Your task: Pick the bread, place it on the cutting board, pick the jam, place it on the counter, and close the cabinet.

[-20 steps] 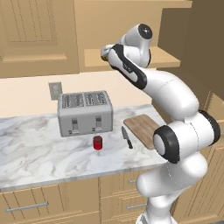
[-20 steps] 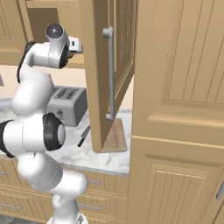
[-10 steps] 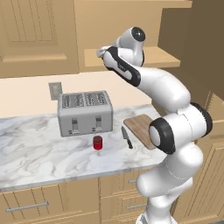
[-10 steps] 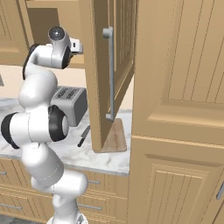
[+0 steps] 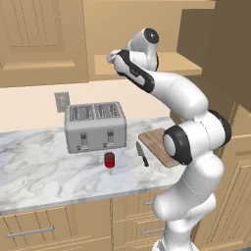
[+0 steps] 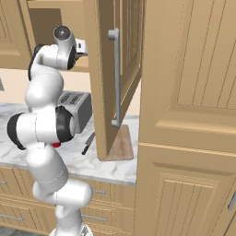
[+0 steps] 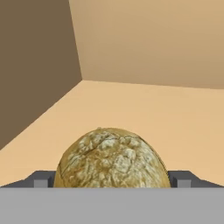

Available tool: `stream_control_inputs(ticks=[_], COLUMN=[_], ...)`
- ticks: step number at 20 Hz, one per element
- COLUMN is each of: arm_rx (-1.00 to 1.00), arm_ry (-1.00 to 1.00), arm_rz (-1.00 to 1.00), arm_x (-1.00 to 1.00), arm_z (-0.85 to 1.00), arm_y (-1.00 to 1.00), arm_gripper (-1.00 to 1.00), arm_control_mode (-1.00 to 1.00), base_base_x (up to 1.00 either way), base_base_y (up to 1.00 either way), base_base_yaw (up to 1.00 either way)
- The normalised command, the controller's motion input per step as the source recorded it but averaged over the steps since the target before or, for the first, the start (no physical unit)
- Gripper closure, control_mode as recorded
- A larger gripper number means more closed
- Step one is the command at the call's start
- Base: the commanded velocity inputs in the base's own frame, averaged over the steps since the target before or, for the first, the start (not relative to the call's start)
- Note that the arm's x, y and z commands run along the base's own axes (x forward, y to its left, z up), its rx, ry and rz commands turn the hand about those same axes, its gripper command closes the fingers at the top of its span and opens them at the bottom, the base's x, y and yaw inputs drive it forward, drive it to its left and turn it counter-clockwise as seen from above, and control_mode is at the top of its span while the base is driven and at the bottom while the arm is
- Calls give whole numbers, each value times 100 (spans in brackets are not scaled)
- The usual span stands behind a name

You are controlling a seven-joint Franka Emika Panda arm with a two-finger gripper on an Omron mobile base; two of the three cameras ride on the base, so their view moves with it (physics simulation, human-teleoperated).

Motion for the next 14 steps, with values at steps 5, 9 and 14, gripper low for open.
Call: stream_control_inputs(ticks=[5,9,14], arm_rx=[0,0,0], arm_ry=[3,0,-1], arm_rz=[0,0,0], arm_x=[0,-8,-50], arm_z=[-1,0,-9], arm_y=[4,0,-4], arm_gripper=[100,100,100], arm_control_mode=[-100,-100,-100], base_base_x=[0,0,0], base_base_y=[0,0,0], base_base_yaw=[0,0,0])
